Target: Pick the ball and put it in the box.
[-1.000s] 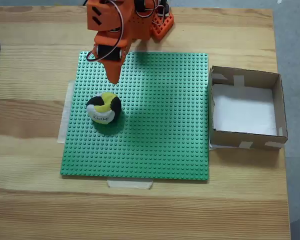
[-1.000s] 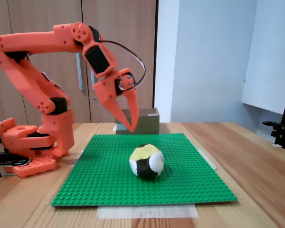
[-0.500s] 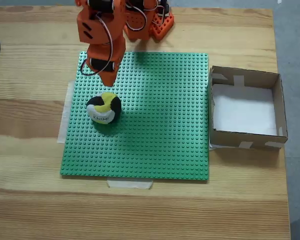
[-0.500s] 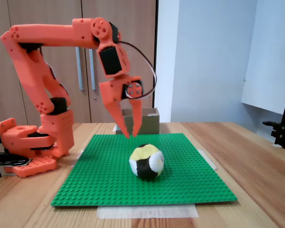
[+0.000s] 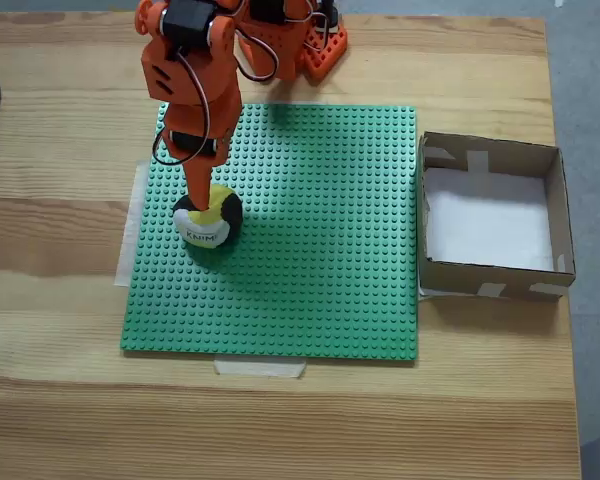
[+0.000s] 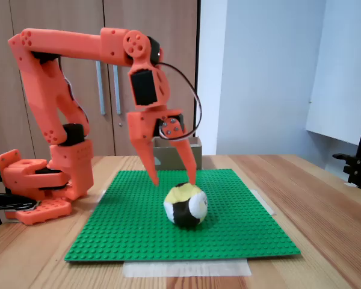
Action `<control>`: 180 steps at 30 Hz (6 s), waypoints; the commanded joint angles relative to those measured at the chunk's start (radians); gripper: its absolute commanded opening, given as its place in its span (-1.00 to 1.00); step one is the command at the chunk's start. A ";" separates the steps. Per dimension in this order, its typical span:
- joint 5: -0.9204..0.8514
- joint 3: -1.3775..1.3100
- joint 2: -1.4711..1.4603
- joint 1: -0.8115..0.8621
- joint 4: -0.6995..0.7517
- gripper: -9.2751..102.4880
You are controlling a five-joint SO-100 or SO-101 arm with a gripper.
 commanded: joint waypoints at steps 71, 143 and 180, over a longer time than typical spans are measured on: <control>-0.104 0.193 -0.011 0.026 -0.430 -0.38; 0.081 -0.285 0.072 -0.503 -0.244 -0.85; 0.173 -0.607 -0.202 -0.979 -0.149 -0.85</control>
